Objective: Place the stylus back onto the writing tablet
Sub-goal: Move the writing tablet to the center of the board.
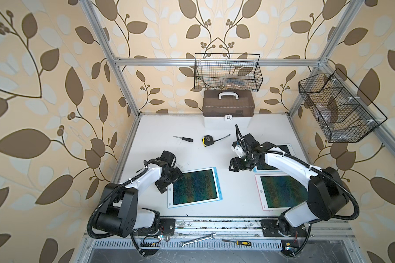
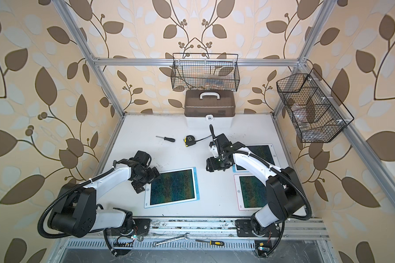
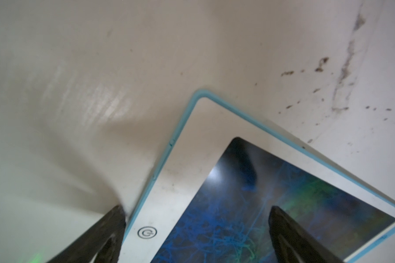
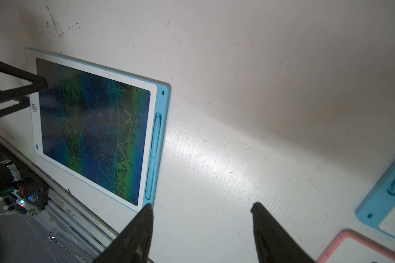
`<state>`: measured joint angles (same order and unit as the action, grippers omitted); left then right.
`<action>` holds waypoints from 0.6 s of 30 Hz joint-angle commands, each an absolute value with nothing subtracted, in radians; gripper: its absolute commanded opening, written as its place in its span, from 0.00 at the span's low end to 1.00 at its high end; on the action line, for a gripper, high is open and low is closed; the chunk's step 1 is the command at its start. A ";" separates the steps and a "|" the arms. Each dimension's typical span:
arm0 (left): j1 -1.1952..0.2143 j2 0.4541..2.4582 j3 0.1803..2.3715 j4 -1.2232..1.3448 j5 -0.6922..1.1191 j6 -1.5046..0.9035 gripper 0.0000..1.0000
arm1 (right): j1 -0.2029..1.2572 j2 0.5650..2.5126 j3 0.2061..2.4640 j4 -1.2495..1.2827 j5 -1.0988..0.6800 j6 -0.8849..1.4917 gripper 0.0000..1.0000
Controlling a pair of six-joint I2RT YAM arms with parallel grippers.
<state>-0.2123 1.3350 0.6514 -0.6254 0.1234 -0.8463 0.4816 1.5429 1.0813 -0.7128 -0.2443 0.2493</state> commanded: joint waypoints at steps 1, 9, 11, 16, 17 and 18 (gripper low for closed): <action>-0.234 1.378 0.644 -0.570 0.155 -0.840 0.99 | 0.472 1.510 1.069 -0.710 -0.261 0.250 0.69; -0.313 1.431 0.680 -0.540 0.140 -0.876 0.99 | 0.452 1.492 1.063 -0.713 -0.256 0.243 0.69; -0.335 1.470 0.690 -0.530 0.136 -0.890 0.99 | 0.448 1.489 1.063 -0.713 -0.256 0.242 0.69; -0.397 1.514 0.720 -0.528 0.116 -0.896 0.99 | 0.439 1.479 1.056 -0.711 -0.256 0.244 0.69; -0.407 1.523 0.725 -0.529 0.115 -0.896 0.99 | 0.436 1.475 1.053 -0.709 -0.256 0.244 0.69; -0.417 1.530 0.729 -0.527 0.113 -0.929 0.99 | 0.433 1.470 1.046 -0.708 -0.256 0.245 0.69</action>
